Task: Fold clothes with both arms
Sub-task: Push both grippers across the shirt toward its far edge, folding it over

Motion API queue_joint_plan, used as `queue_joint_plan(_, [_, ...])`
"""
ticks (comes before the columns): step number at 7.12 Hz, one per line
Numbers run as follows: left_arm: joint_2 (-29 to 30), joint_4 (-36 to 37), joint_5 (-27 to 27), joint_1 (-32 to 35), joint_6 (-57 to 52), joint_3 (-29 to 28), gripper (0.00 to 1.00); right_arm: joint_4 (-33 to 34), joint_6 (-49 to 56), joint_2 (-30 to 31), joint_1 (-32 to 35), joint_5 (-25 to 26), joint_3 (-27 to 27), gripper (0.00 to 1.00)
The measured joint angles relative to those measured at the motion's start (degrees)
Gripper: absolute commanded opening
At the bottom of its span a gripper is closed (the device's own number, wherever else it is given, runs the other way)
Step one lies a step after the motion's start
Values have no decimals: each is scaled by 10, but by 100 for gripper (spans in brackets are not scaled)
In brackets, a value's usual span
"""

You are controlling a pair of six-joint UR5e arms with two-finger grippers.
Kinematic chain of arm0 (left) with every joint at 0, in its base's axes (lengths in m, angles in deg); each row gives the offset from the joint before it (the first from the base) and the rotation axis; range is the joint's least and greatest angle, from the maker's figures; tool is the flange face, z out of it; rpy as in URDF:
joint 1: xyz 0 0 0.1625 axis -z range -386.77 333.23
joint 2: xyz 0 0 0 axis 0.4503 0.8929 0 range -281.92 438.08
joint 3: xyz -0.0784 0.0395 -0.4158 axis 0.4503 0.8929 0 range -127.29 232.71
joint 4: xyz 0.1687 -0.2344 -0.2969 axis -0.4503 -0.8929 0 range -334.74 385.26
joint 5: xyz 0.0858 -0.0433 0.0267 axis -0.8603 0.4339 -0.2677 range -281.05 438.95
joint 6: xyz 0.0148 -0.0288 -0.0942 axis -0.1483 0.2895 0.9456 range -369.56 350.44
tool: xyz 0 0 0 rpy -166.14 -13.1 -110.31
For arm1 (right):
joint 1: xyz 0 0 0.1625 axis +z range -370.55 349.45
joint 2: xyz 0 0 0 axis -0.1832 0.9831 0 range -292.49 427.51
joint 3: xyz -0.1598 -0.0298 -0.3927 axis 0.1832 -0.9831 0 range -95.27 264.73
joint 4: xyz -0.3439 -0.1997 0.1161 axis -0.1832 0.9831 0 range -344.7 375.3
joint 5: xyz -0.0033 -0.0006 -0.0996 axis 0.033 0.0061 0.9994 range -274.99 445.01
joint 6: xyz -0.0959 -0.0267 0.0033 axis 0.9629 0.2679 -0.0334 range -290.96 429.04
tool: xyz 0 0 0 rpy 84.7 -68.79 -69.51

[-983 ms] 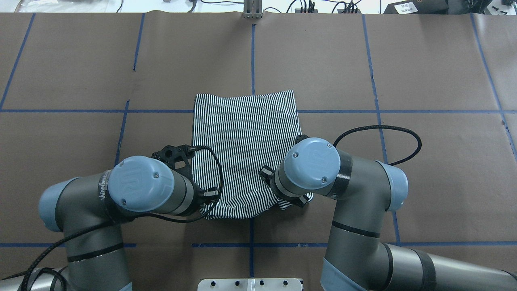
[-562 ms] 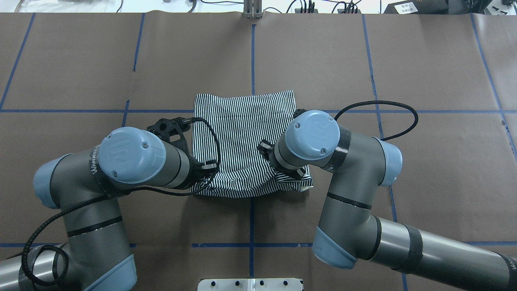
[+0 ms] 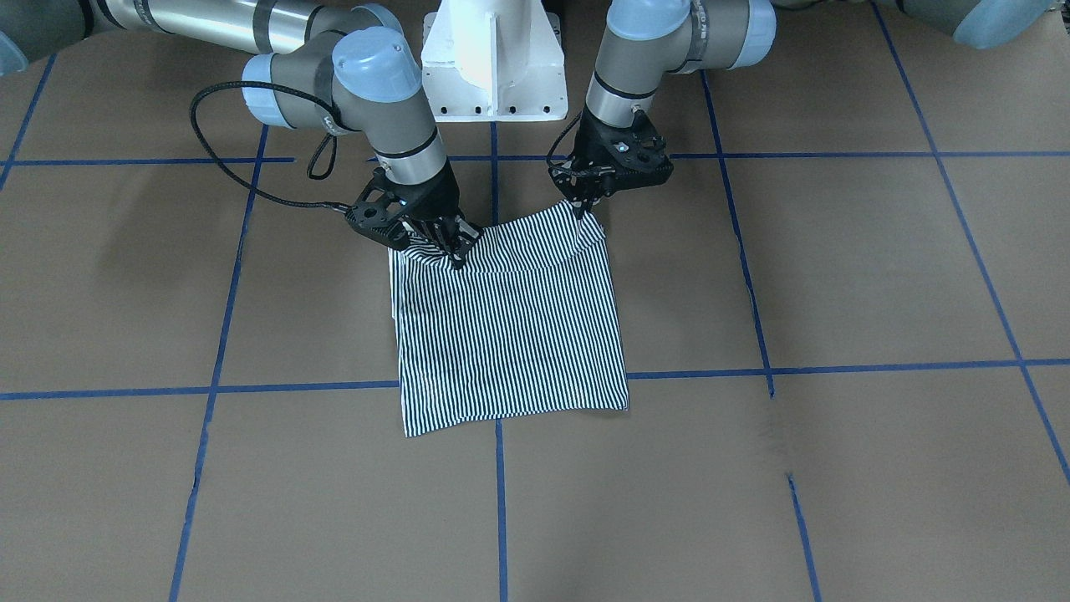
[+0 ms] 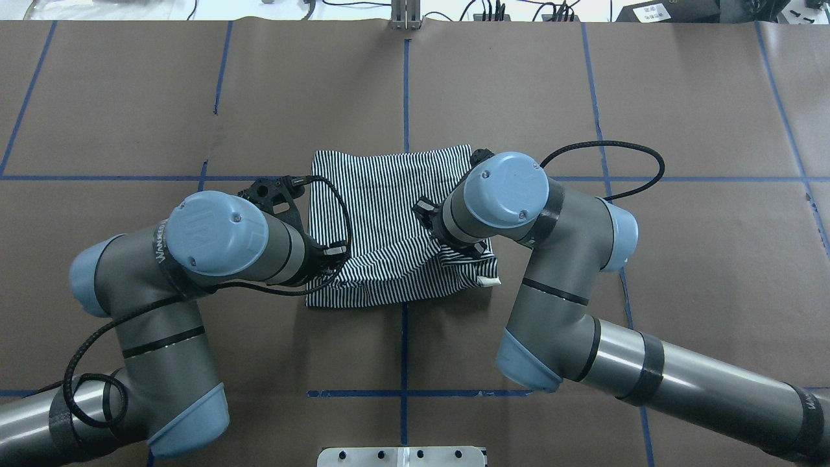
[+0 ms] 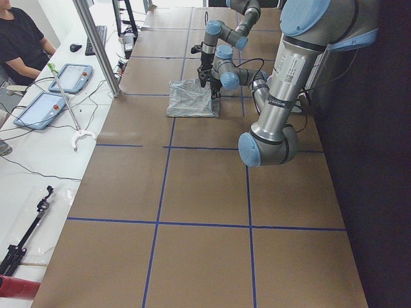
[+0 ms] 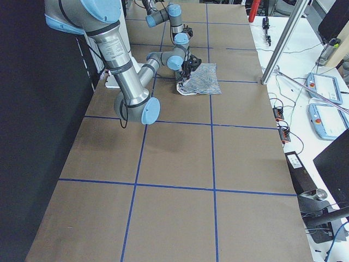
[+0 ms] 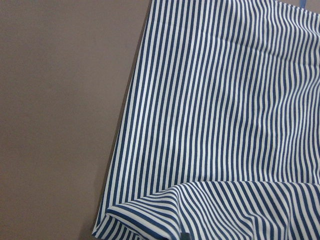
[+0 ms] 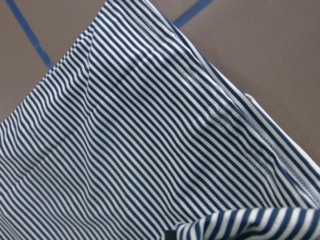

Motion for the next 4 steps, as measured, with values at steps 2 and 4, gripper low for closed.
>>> queue_joint_plan(2, [38,-42,8,52,-4,-82,0,-22,34,-62,31,0,-95,0])
queue_joint_plan(4, [74,-144,15,103,-11,-210,100,-91,67,-120,76,1,-221,99])
